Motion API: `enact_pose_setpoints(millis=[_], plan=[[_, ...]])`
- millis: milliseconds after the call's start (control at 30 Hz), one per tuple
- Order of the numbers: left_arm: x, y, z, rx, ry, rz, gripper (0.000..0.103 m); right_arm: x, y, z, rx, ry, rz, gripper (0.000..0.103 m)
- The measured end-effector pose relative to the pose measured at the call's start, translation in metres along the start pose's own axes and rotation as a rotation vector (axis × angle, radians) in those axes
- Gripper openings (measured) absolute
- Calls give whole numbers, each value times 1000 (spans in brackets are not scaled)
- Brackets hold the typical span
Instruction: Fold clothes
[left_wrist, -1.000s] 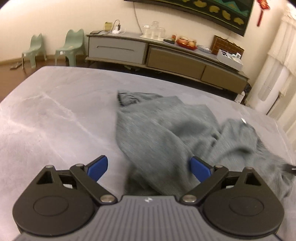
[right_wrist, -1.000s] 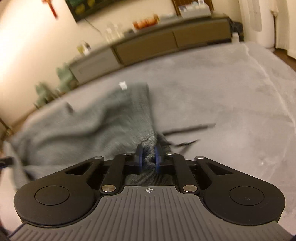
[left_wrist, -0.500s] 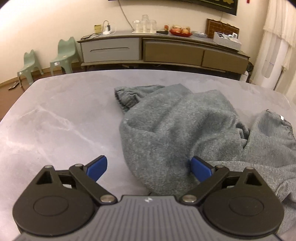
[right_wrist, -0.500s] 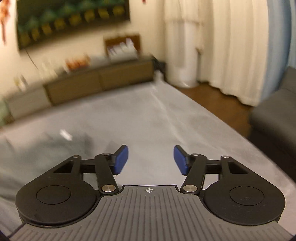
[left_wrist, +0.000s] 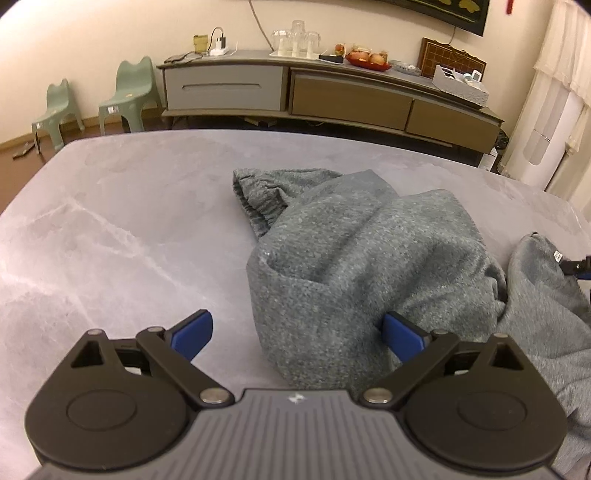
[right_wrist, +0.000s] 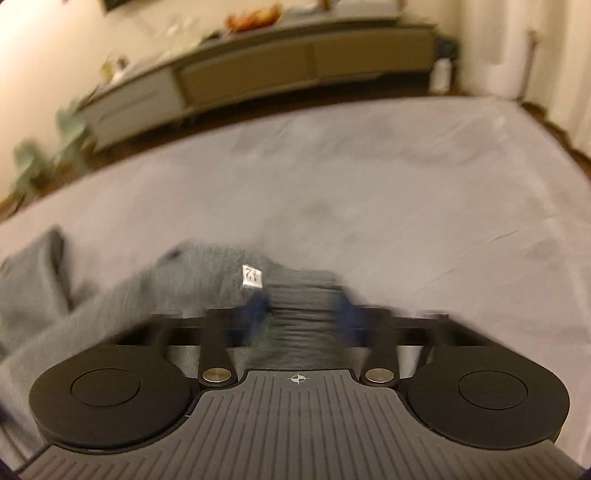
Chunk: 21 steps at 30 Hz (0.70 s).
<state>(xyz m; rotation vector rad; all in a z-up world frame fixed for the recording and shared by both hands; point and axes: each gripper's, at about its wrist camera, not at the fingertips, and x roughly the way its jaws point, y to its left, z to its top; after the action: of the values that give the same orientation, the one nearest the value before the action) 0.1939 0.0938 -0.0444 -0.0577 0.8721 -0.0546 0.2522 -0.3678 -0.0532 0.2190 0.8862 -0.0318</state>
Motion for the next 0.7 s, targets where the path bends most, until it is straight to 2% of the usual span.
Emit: enact_pose_setpoints(millis=[100, 267, 333, 500, 600, 633, 667, 700], plan=[[1, 5, 2, -19, 9, -13, 102, -28, 2, -11, -1, -91, 50, 21], [-2, 4, 1, -30, -8, -6, 102, -105, -34, -12, 157, -316, 120, 20], [-11, -4, -1, -9, -56, 1, 102, -124, -24, -20, 146, -332, 180, 20], [-57, -61, -21, 183, -182, -176, 103, -166, 13, -43, 84, -340, 351, 20], [-76, -103, -49, 355, -220, -176, 103, -192, 47, -62, -55, -336, 565, 23], [-80, -115, -58, 404, -226, -168, 103, -198, 50, -69, -85, -360, 535, 29], [-82, -123, -65, 437, -227, -159, 103, -203, 49, -75, -104, -395, 462, 43], [-84, -131, -71, 467, -227, -154, 103, -204, 38, -83, -69, -424, 358, 74]])
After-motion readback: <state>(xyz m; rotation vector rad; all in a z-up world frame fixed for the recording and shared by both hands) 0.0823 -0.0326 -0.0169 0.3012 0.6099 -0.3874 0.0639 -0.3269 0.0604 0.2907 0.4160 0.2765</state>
